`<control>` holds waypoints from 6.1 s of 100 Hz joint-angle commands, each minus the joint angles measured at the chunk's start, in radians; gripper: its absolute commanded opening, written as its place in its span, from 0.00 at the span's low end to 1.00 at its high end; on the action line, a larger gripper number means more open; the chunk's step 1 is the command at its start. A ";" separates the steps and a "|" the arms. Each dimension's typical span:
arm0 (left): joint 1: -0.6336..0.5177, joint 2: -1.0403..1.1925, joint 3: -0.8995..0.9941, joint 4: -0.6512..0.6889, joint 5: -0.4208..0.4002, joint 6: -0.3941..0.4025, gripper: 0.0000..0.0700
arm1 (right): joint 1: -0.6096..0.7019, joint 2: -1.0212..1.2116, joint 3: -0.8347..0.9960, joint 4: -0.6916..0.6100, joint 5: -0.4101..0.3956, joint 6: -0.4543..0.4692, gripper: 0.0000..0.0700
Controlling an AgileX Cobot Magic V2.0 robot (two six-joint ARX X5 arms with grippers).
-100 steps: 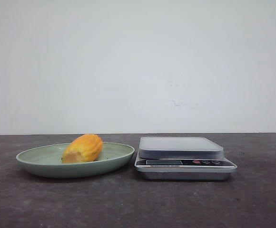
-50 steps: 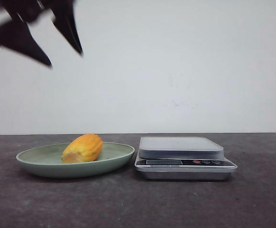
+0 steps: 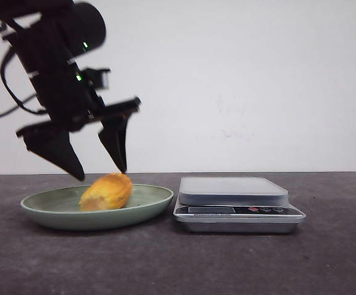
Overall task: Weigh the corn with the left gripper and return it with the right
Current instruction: 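Lower the left gripper onto the yellow corn cob and close it, then lift the corn with the left gripper and carry it over the scale, then lower the corn onto the scale and open the left gripper, then withdraw the left gripper upward away from the scale, then lower the right gripper onto the corn on the scale and close it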
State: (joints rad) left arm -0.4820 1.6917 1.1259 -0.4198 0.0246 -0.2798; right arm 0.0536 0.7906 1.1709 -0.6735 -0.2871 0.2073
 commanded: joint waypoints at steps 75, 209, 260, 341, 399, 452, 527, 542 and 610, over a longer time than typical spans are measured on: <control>-0.033 -0.003 0.037 -0.008 -0.018 -0.001 0.01 | 0.003 0.005 0.023 0.006 0.003 -0.013 0.69; -0.298 0.293 0.405 0.054 -0.025 -0.118 0.01 | 0.003 0.003 0.023 -0.026 -0.001 -0.006 0.69; -0.309 0.314 0.405 0.069 -0.025 -0.114 0.67 | 0.003 0.004 0.023 -0.037 0.000 -0.013 0.69; -0.126 -0.259 0.446 -0.220 -0.164 0.116 0.68 | 0.003 0.005 0.023 -0.039 -0.002 -0.025 0.69; 0.151 -1.035 0.435 -0.690 -0.229 0.150 0.67 | 0.013 0.005 0.023 -0.048 -0.002 -0.029 0.69; 0.152 -1.590 0.115 -0.921 -0.278 -0.023 0.67 | 0.100 0.005 0.023 -0.064 -0.001 -0.033 0.69; 0.154 -1.685 -0.146 -0.695 -0.185 -0.014 0.67 | 0.454 0.392 0.023 0.145 0.224 -0.004 0.78; 0.154 -1.685 -0.146 -0.702 -0.185 -0.014 0.67 | 0.488 0.539 0.023 0.209 0.237 0.037 0.78; 0.154 -1.685 -0.146 -0.756 -0.185 -0.028 0.67 | 0.499 0.909 0.023 0.288 0.270 0.129 0.76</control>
State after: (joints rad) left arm -0.3275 0.0124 0.9684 -1.1831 -0.1581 -0.3042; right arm 0.5438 1.6688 1.1755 -0.3985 -0.0219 0.3054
